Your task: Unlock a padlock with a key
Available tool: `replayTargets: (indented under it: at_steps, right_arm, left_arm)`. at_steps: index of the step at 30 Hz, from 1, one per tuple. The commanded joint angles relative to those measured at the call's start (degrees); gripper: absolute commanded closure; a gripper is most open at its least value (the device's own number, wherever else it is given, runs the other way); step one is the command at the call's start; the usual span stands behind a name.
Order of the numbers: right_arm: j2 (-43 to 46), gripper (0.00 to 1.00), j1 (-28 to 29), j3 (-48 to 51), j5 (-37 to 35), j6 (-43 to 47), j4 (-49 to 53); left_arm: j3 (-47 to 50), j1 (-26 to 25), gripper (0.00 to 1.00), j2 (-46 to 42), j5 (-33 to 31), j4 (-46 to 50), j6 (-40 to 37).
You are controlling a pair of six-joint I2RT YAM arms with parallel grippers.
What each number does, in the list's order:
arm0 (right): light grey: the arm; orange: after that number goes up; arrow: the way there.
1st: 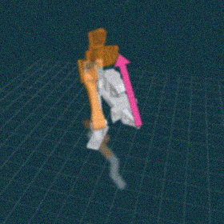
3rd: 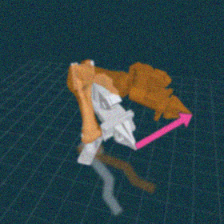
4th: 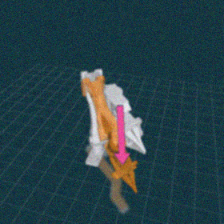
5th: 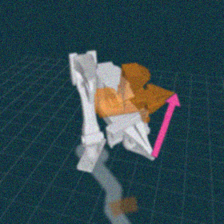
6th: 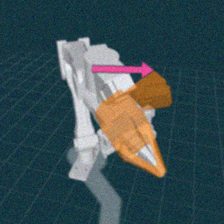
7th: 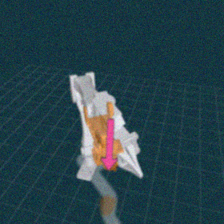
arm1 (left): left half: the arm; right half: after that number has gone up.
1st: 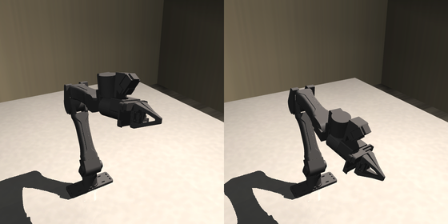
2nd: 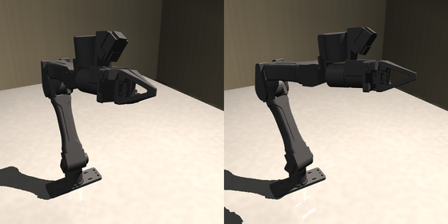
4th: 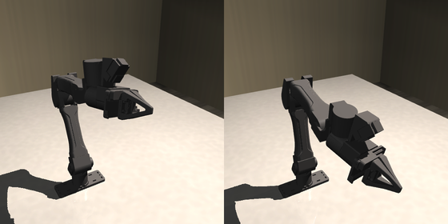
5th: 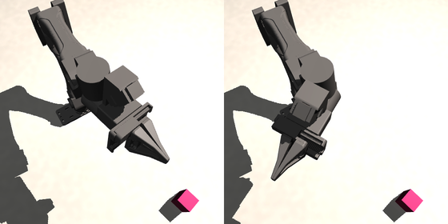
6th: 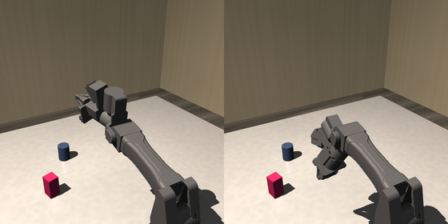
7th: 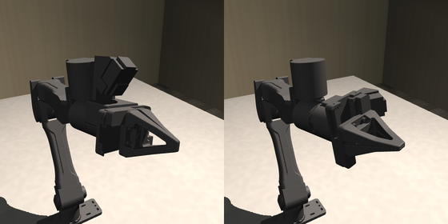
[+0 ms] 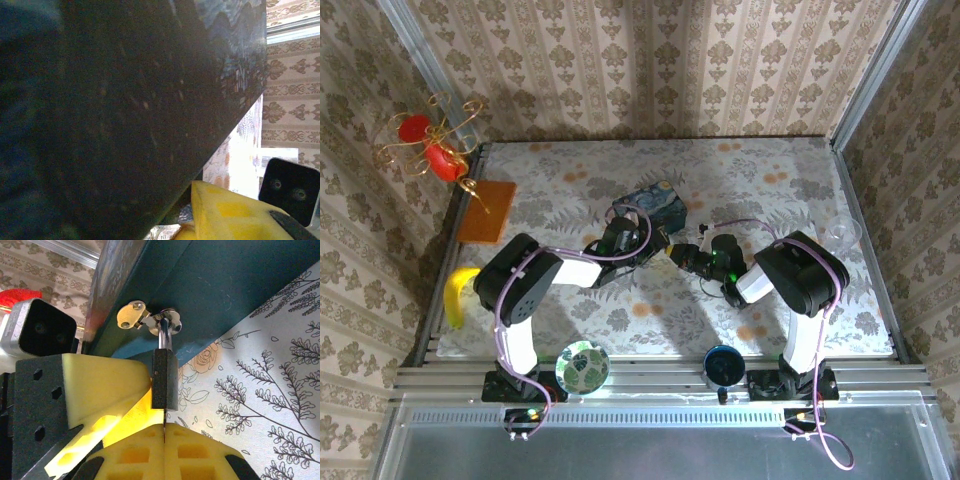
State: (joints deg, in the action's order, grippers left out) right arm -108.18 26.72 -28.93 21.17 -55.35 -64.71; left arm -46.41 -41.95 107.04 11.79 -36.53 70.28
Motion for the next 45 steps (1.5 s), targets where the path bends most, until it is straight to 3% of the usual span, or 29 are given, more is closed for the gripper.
replayTargets:
  at_steps: [1, 3, 15, 31, 36, 40, 45]
  right_arm:
    - [0.47, 1.0, 0.35, -1.4, 0.3, -0.84, -2.87]
    - [0.22, 1.0, 0.28, -1.48, 0.36, -1.36, -3.48]
    - [-3.17, 1.0, 0.26, -2.28, 1.29, -5.46, -8.94]
    - [-4.71, 1.0, 0.26, -2.89, 0.21, -7.43, -9.05]
    - [-4.49, 1.0, 0.26, -2.84, -0.47, -8.03, -9.21]
    - [-4.6, 1.0, 0.26, -3.14, -0.5, -8.46, -9.16]
    - [-4.28, 1.0, 0.26, -3.42, -0.35, -8.57, -9.17]
  left_arm:
    - [0.99, 0.17, 0.56, 0.62, 0.86, -4.51, 0.79]
    - [1.23, 0.12, 0.5, 0.71, 0.75, -5.08, 0.57]
    - [2.78, 0.3, 0.49, 2.02, -1.06, -8.67, 0.38]
    - [3.5, 0.78, 0.81, 3.92, -1.95, -15.24, 1.83]
    - [4.66, 0.83, 0.8, 3.62, -2.21, -15.76, 1.83]
    - [4.59, 0.92, 0.64, 3.61, -2.15, -15.76, 1.14]
    - [3.58, 1.27, 0.64, 4.18, -1.69, -15.46, 0.5]
